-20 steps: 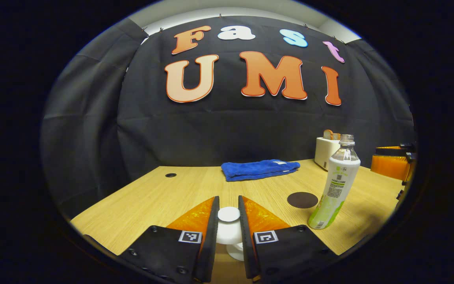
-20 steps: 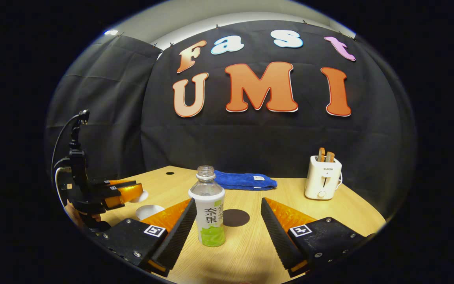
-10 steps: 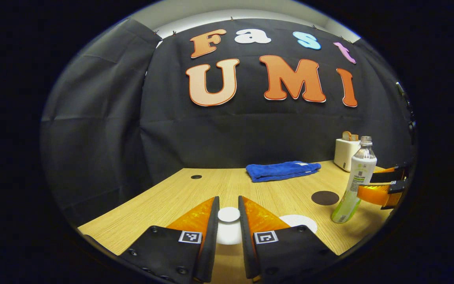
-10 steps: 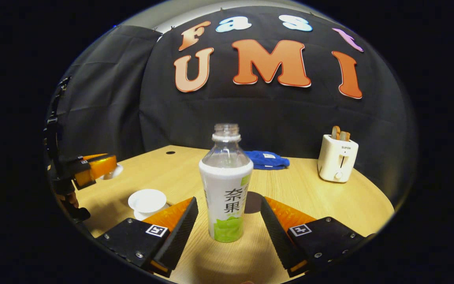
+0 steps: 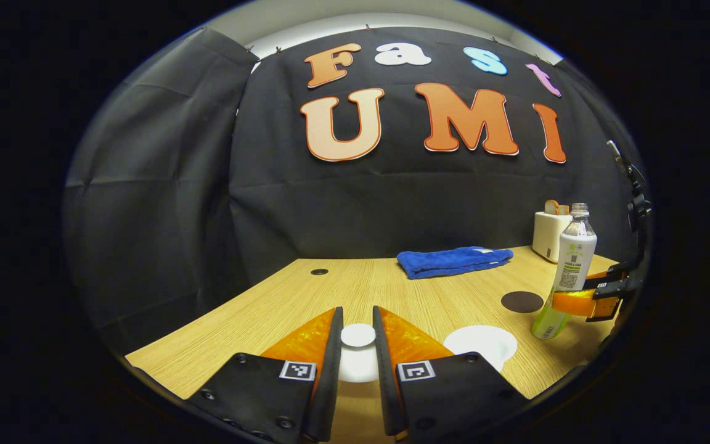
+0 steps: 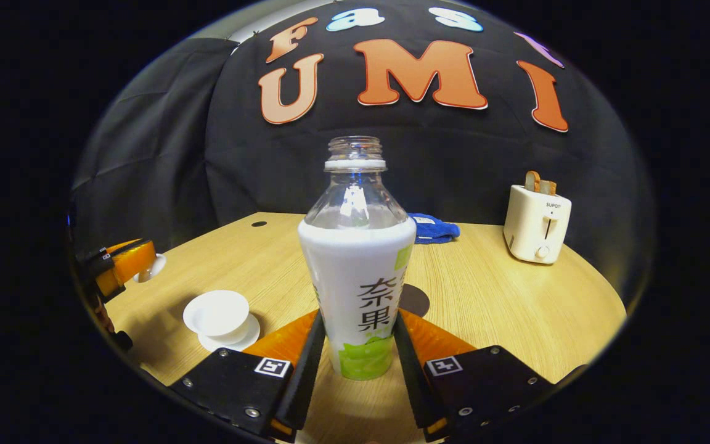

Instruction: Open the teacup lid with one hand, grasp the water bottle and pour water into the teacup with the other hand; after pouring, place the water bottle on the coaster and then close the teacup lid.

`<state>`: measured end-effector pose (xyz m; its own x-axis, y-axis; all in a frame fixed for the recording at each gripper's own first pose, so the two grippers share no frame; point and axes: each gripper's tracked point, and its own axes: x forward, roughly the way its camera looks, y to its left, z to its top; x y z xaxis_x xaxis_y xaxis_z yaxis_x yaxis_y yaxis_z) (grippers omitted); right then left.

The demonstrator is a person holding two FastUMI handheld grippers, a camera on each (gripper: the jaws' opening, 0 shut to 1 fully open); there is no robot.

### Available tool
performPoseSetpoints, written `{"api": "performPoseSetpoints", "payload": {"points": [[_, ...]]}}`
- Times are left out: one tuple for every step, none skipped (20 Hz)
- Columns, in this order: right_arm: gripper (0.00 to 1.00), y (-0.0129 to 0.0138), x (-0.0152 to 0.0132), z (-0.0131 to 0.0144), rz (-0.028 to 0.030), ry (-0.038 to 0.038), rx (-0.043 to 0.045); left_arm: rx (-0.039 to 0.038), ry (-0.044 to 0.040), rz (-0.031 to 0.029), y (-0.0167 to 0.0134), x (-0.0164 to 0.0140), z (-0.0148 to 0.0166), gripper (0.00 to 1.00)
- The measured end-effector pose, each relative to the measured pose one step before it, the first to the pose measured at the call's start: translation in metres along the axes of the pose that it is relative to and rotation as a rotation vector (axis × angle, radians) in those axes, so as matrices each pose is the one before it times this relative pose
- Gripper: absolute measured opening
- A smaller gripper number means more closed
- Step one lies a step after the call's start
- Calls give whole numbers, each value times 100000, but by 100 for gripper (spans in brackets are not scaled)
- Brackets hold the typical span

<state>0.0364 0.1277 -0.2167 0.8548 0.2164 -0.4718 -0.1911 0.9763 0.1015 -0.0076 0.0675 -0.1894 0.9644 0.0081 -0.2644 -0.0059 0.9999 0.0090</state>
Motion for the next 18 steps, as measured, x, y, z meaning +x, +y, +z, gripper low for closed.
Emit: {"api": "performPoseSetpoints", "payload": {"points": [[65, -58, 19, 83, -581, 166, -3094, -106, 231, 413, 244, 43, -152, 34], [65, -154, -106, 287, -1313, -363, -4198, -148, 319, 412, 247, 9, -105, 34], [65, -207, -124, 424, -1643, -1168, -4783, -482, 153, 159, 220, 13, -125, 34], [65, -143, -44, 273, -1667, -632, -5467, -475, 180, 158, 235, -53, 20, 34], [60, -306, 8, 145, -1918, -374, -6016, -373, 79, 305, 291, 13, -8, 34], [65, -360, 68, 217, -2507, -302, -6516, -78, 41, 425, 362, 28, 71, 34], [65, -469, 41, 141, -2539, -319, -6941, 231, -93, 668, 338, -73, -23, 36], [64, -405, 53, 257, -2189, -475, -6648, 416, -201, 576, 198, -51, 80, 34], [65, -279, 45, 162, -1775, -454, -5865, 516, -305, 597, 301, -101, -13, 34], [65, -114, 103, 307, -1413, -437, -5057, 486, -94, 524, 229, 38, 40, 34], [65, -79, -167, -169, -1359, -395, -4362, 355, -66, 347, 184, -110, 5, 34], [65, -73, 5, 12, -963, -501, -4288, 81, -51, 116, 143, -72, 84, 34], [65, -138, 109, 37, -1002, -368, -4637, 115, 43, 28, 51, -136, -142, 34], [65, -254, 76, 208, -1308, -430, -4838, 16, 114, 106, 105, 13, -61, 34], [65, -258, 70, 77, -1731, -630, -4939, 31, -59, 29, 69, -43, -10, 34], [64, -172, 121, 131, -1199, -472, -5266, 7, 104, 79, 119, -18, 6, 34], [64, -66, 55, 173, -798, 322, -5360, 117, 130, 30, 115, 44, -260, 34], [64, -344, 46, 85, -1612, -866, -5167, 89, 167, 110, 90, 7, -103, 34]]}}
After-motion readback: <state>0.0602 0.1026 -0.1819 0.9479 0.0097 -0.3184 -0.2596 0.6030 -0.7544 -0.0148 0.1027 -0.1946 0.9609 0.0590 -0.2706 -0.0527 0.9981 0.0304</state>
